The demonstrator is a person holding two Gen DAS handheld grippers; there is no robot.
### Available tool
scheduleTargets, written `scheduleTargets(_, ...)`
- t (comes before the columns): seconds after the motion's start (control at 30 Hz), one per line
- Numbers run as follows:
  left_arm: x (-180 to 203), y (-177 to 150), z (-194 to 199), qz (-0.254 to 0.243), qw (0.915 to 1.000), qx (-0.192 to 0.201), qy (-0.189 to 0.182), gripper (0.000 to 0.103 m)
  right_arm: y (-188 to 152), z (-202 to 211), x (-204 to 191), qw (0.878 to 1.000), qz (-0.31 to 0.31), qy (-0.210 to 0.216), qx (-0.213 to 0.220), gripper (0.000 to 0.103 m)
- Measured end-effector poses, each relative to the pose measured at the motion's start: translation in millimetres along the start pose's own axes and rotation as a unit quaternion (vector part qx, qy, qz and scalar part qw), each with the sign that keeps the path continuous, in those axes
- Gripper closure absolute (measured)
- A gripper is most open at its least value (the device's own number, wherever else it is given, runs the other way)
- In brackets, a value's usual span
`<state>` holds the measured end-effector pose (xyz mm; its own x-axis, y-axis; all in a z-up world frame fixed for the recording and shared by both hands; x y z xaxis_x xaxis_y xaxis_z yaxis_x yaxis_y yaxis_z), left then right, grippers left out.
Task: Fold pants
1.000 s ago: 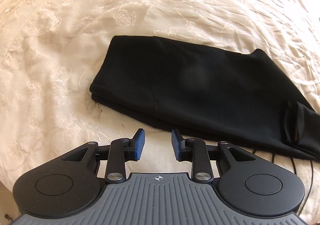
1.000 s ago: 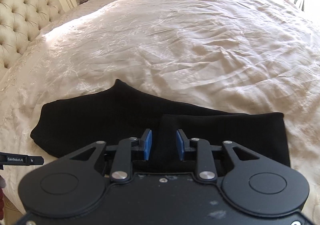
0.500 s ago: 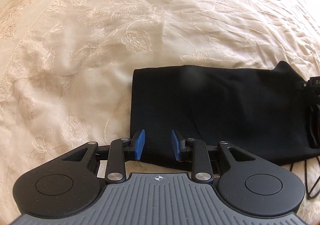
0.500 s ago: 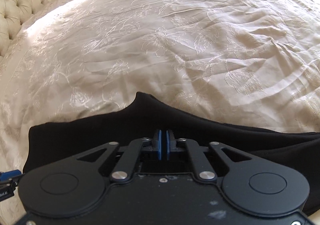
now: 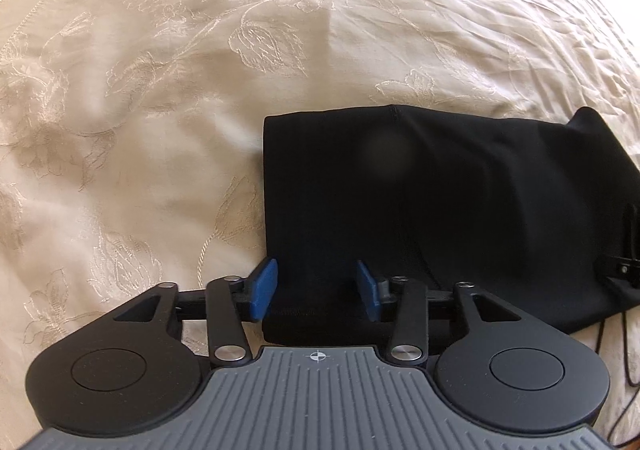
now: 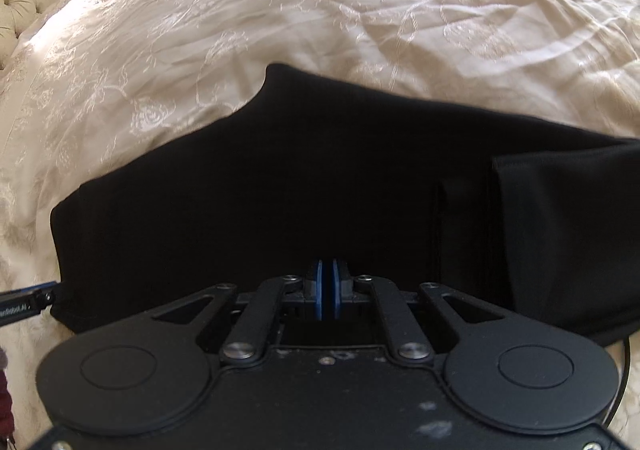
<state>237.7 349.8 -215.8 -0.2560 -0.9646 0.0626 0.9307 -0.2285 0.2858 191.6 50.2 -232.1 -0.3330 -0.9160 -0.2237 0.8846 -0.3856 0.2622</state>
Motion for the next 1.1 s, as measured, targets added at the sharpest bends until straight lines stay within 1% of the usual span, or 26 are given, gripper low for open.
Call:
scheduleTargets(0.03, -1.5, -1.1, -4.5, 0.001, 1.0, -0.005, -0.002, 0.041, -7.3, 1.1, -1.8, 1.0, 0.002, 0.0, -0.003, 0.096)
scheduleTargets(0.1, -7.5, -3.6, -11.0, 0.015, 0.9997, -0.008, -0.017, 0.037, -19.3, 3.6, -6.2, 1.0, 0.009, -0.004, -0.007, 0.096)
scheduleTargets(0.13, -11.1, -4.5, -12.8, 0.025, 0.9993, -0.008, -0.024, 0.032, -22.7, 3.9, -8.2, 1.0, 0.011, -0.006, -0.007, 0.095)
scheduleTargets(0.17, -15.4, -5.5, -14.7, 0.039, 0.9986, -0.008, -0.036, 0.029, -25.3, 3.6, -10.3, 1.0, 0.013, -0.008, -0.008, 0.095)
scheduleTargets(0.23, -20.8, -7.0, -18.7, 0.055, 0.9968, -0.008, -0.057, 0.021, -26.5, 3.7, -12.7, 1.0, 0.013, -0.009, -0.011, 0.092)
scheduleTargets(0.27, -22.1, -7.3, -21.4, 0.058, 0.996, -0.008, -0.067, 0.018, -26.7, 2.9, -13.7, 1.0, 0.012, -0.01, -0.013, 0.092)
scheduleTargets(0.33, -19.7, -5.9, -25.9, 0.055, 0.9952, -0.012, -0.08, 0.005, -25.5, 1.2, -14.8, 1.0, 0.01, -0.01, -0.017, 0.092)
scheduleTargets(0.37, -17.3, -4.8, -28.0, 0.052, 0.9949, -0.015, -0.085, 0.002, -24.8, -0.2, -15.5, 1.0, 0.01, -0.01, -0.019, 0.092)
scheduleTargets(0.47, -10.0, -0.8, -33.9, 0.04, 0.9958, -0.011, -0.081, 0.001, -22.7, -4.5, -16.6, 1.0, 0.012, -0.013, -0.024, 0.092)
scheduleTargets(0.6, -10.9, 4.0, -35.1, 0.054, 0.9942, -0.015, -0.092, 0.002, -23.7, -6.7, -19.4, 0.999, 0.012, -0.018, -0.026, 0.092)
scheduleTargets(0.67, -12.8, 4.5, -29.2, 0.056, 0.9936, -0.008, -0.098, 0.016, -19.0, -9.6, -21.9, 0.999, 0.011, -0.019, -0.027, 0.091)
scheduleTargets(0.7, -14.3, 4.2, -24.8, 0.06, 0.9936, -0.005, -0.095, 0.028, -15.6, -11.5, -23.1, 0.999, 0.01, -0.02, -0.028, 0.091)
scheduleTargets(0.73, -17.3, 3.3, -20.5, 0.068, 0.9943, 0.0, -0.082, 0.048, -15.7, -11.3, -22.5, 0.999, 0.009, -0.02, -0.028, 0.091)
scheduleTargets(0.77, -23.0, 1.6, -15.7, 0.08, 0.9939, 0.002, -0.077, 0.057, -15.2, -11.8, -21.9, 0.999, 0.009, -0.02, -0.029, 0.091)
scheduleTargets(0.8, -32.4, 1.8, -12.7, 0.098, 0.9919, 0.004, -0.081, 0.075, -14.2, -12.8, -20.2, 0.999, 0.01, -0.019, -0.029, 0.091)
scheduleTargets(0.83, -39.0, 0.5, -8.2, 0.118, 0.9883, 0.007, -0.095, 0.088, -13.9, -13.2, -20.1, 0.999, 0.011, -0.02, -0.029, 0.091)
scheduleTargets(0.87, -45.5, -1.1, -3.3, 0.144, 0.9823, 0.011, -0.119, 0.092, -13.9, -13.7, -19.5, 0.999, 0.011, -0.018, -0.03, 0.091)
scheduleTargets(0.9, -50.7, -1.8, 3.0, 0.171, 0.9759, 0.015, -0.135, 0.093, -13.8, -13.6, -19.6, 0.999, 0.011, -0.018, -0.03, 0.091)
scheduleTargets(0.93, -52.1, -2.9, 8.8, 0.18, 0.9741, 0.02, -0.135, 0.093, -13.7, -13.0, -20.2, 0.999, 0.012, -0.018, -0.029, 0.091)
scheduleTargets(0.97, -50.6, -3.5, 13.8, 0.177, 0.975, 0.025, -0.132, 0.093, -13.8, -10.9, -20.7, 0.999, 0.016, -0.018, -0.027, 0.091)
scheduleTargets(1.03, -44.6, -2.4, 24.6, 0.156, 0.9801, 0.036, -0.117, 0.093, -16.2, -4.2, -25.3, 0.999, 0.032, -0.016, -0.016, 0.088)
scheduleTargets(1.1, -35.7, -1.6, 32.0, 0.143, 0.9824, 0.047, -0.111, 0.093, -21.4, 3.1, -31.4, 0.999, 0.052, -0.006, -0.007, 0.088)
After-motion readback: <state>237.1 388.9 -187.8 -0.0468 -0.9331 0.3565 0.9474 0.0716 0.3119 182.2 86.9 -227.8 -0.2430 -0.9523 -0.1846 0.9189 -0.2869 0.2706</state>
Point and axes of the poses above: each gripper's, at about its wrist camera, not at the fingertips, and z roughly against the way its jaws point, x to its right, y to its top, the point moved 3 cm from there along -z, roughly the way its jaws point
